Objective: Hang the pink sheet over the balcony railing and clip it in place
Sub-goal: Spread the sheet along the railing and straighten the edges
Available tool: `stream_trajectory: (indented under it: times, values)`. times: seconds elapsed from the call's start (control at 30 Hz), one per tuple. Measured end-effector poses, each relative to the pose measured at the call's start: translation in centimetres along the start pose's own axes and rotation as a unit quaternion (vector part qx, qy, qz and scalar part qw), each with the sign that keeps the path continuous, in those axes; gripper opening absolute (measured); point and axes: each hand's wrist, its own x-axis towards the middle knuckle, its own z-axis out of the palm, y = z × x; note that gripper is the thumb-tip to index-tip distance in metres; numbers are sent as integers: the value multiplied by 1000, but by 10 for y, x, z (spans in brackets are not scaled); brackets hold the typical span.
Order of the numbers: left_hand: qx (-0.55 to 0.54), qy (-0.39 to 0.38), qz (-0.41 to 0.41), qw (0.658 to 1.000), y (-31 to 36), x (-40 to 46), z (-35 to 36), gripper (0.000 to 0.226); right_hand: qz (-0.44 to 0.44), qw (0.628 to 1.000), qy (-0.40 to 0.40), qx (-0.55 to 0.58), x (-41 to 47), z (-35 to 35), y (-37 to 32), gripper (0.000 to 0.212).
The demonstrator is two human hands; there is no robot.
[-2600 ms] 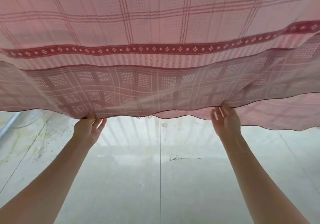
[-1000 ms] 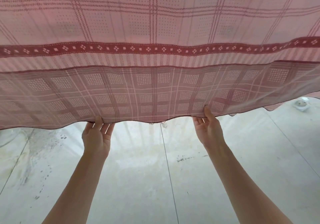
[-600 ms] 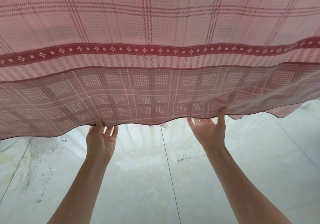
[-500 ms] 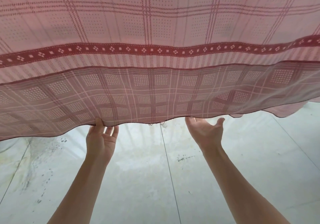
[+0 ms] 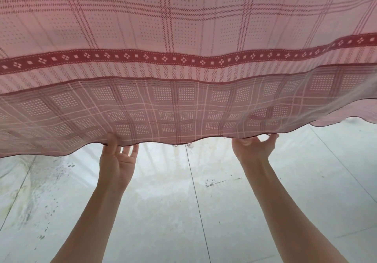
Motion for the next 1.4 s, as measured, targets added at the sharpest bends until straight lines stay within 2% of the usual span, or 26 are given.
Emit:
stream_trajectory:
  times: [0.1,0.2,0.27,0.37,0.47,0.57,0.67,0.73,0.83,0.9,1.0,1.07,1.4]
  values:
    - [12,-45,-61,997,-20,-8,11,34,-4,999,-36,-22,-6,1,-1,64]
    - [46,-98,-104,989,-43,-14,25,25,-32,983,-99,-151,-12,-2,8,37]
    - [63,-129,-104,984,-48,-13,34,36,-30,971,-113,-208,-13,-5,18,28]
    - [65,-112,-88,988,-48,-7,42,29,-30,966,-84,-241,-10,-10,19,30]
    - [66,-54,-62,994,-49,-5,40,18,-78,954,-57,-285,-5,-12,10,17]
    - [80,-36,-49,995,-49,-6,42,17,-147,907,-45,-392,-2,-11,6,8]
    - [93,-29,-42,994,-50,-8,45,13,-205,848,-44,-486,-2,-13,6,25]
    - [106,-27,-32,994,-52,-10,45,11,-215,827,-39,-518,-3,-16,5,35]
    - [123,-23,-5,992,-53,-11,47,9,-223,809,-34,-542,-3,-17,3,32]
    - [135,-17,11,991,-52,-10,49,9,-221,818,-27,-530,-4,-15,1,28]
    - [145,-10,21,989,-48,-9,45,10,-198,870,-1,-450,-3,-13,-7,12]
    - [147,-8,23,989,-45,-7,42,10,-181,896,30,-405,-2,-10,-16,15]
    - [159,-12,61,985,-39,-2,47,14,-218,932,93,-273,0,4,-45,5]
